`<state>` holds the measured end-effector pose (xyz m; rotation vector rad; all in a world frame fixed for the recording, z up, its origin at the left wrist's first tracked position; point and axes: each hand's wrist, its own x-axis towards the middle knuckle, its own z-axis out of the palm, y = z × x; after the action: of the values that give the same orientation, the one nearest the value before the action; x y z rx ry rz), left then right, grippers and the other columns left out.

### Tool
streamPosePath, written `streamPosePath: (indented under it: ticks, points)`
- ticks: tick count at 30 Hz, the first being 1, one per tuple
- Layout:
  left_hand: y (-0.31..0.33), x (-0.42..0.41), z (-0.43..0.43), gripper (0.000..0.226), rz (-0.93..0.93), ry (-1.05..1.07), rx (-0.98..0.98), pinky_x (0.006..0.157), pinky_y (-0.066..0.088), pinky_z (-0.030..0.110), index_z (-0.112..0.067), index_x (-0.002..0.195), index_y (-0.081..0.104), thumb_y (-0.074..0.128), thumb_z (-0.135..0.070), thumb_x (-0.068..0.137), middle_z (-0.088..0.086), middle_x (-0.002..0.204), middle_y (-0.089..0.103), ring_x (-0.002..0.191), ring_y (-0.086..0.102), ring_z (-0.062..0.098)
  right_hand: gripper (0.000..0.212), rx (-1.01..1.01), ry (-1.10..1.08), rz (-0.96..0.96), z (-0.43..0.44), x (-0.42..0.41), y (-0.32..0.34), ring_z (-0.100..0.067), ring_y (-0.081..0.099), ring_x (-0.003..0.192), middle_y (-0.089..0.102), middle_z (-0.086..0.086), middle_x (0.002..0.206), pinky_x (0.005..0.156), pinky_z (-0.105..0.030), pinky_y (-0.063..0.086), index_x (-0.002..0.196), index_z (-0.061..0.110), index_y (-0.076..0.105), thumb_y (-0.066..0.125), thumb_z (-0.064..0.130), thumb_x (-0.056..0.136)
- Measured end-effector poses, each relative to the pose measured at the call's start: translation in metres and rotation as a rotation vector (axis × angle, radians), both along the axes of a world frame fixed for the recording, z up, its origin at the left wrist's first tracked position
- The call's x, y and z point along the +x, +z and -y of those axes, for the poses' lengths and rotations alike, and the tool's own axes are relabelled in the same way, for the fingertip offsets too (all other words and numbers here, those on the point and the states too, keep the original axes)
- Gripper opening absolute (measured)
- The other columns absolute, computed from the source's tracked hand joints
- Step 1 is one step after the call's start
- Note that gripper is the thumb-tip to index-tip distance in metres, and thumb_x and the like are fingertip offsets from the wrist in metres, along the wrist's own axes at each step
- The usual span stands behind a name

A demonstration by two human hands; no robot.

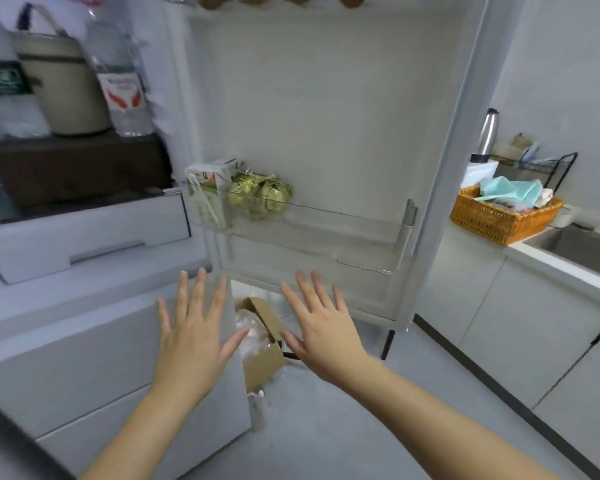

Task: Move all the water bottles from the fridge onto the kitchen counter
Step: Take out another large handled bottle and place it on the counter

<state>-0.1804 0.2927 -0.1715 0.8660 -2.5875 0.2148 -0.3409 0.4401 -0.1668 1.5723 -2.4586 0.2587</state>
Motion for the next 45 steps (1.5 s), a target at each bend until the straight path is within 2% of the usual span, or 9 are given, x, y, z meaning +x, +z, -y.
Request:
streamPosePath:
  ticks: [2,6,8,12,25,30,37,42,45]
  points:
    - [0.0,0.008,0.024,0.088,0.011,0.066,-0.007,0.108,0.022,0.067,-0.012,0.149,0.033,0.005,-0.071,0.091,0.02,0.155,0.027,0.147,0.01,0.036,0.066,0.014,0.074,0.005,0.034,-0.001,-0.001,-0.037,0.026,0.146,0.03,-0.012,0.158,0.111,-0.059,0.029,0.15,0.023,0.028,0.032,0.055,0.093]
    - [-0.003,0.027,0.065,0.087,0.002,0.185,-0.014,0.109,0.019,0.065,-0.011,0.149,0.033,0.008,-0.07,0.09,0.02,0.157,0.024,0.148,0.006,0.036,0.068,0.024,0.255,-0.021,0.096,0.003,-0.005,-0.033,-0.004,0.151,0.001,-0.008,0.165,0.116,-0.05,-0.009,0.156,0.025,0.007,0.034,0.051,0.099]
    - [-0.006,0.038,0.081,0.088,-0.014,0.248,-0.015,0.109,0.018,0.065,-0.011,0.149,0.033,0.009,-0.071,0.089,0.019,0.157,0.024,0.148,0.006,0.036,0.07,0.018,0.318,-0.051,0.121,0.009,-0.005,-0.032,-0.006,0.151,-0.002,-0.008,0.165,0.113,-0.047,-0.014,0.156,0.025,0.003,0.035,0.051,0.1]
    - [-0.008,0.06,0.108,0.085,-0.046,0.346,-0.023,0.11,0.019,0.066,-0.012,0.15,0.032,0.022,-0.067,0.086,0.018,0.158,0.023,0.148,0.003,0.034,0.071,0.053,0.405,-0.031,0.168,0.025,0.0,-0.03,-0.012,0.151,-0.008,-0.007,0.165,0.118,-0.051,-0.009,0.157,0.026,-0.002,0.036,0.049,0.101]
    - [0.034,0.1,0.274,0.085,-0.112,0.391,-0.081,0.114,0.009,0.061,-0.016,0.153,0.023,0.019,-0.071,0.087,0.014,0.16,0.016,0.149,-0.002,0.031,0.068,-0.073,0.365,0.081,0.342,0.069,0.042,-0.027,-0.014,0.151,-0.009,-0.005,0.165,0.121,-0.052,-0.001,0.157,0.027,-0.003,0.032,0.049,0.102]
    - [0.08,0.097,0.36,0.079,-0.163,0.328,-0.121,0.11,0.018,0.066,-0.012,0.151,0.032,0.05,-0.057,0.089,0.017,0.158,0.023,0.148,0.008,0.037,0.069,-0.228,0.292,0.125,0.43,0.079,0.076,-0.026,-0.008,0.152,-0.002,-0.004,0.165,0.122,-0.051,0.002,0.157,0.026,0.003,0.039,0.044,0.101]
    - [0.132,0.069,0.461,0.075,-0.132,0.361,-0.101,0.117,0.003,0.057,-0.017,0.155,0.012,0.038,-0.056,0.096,0.014,0.162,0.004,0.149,-0.008,0.032,0.065,-0.229,0.189,0.113,0.533,0.066,0.125,-0.028,-0.004,0.152,0.004,-0.006,0.165,0.121,-0.052,0.005,0.157,0.025,0.007,0.037,0.045,0.102]
    - [0.118,0.058,0.503,0.079,-0.023,0.391,-0.075,0.12,0.007,0.052,-0.014,0.156,0.006,0.041,-0.052,0.096,0.019,0.161,0.0,0.149,-0.002,0.033,0.064,-0.205,0.167,0.072,0.579,0.047,0.152,-0.028,-0.003,0.152,0.005,-0.006,0.165,0.121,-0.053,0.006,0.157,0.026,0.006,0.033,0.046,0.103]
    - [0.108,0.057,0.509,0.077,-0.063,0.371,-0.157,0.119,0.011,0.052,-0.011,0.154,0.02,0.051,-0.047,0.093,0.022,0.158,0.017,0.148,0.013,0.035,0.062,-0.202,0.163,0.069,0.604,0.037,0.167,-0.028,-0.003,0.152,0.005,-0.006,0.165,0.121,-0.053,0.006,0.157,0.025,0.006,0.03,0.046,0.104]
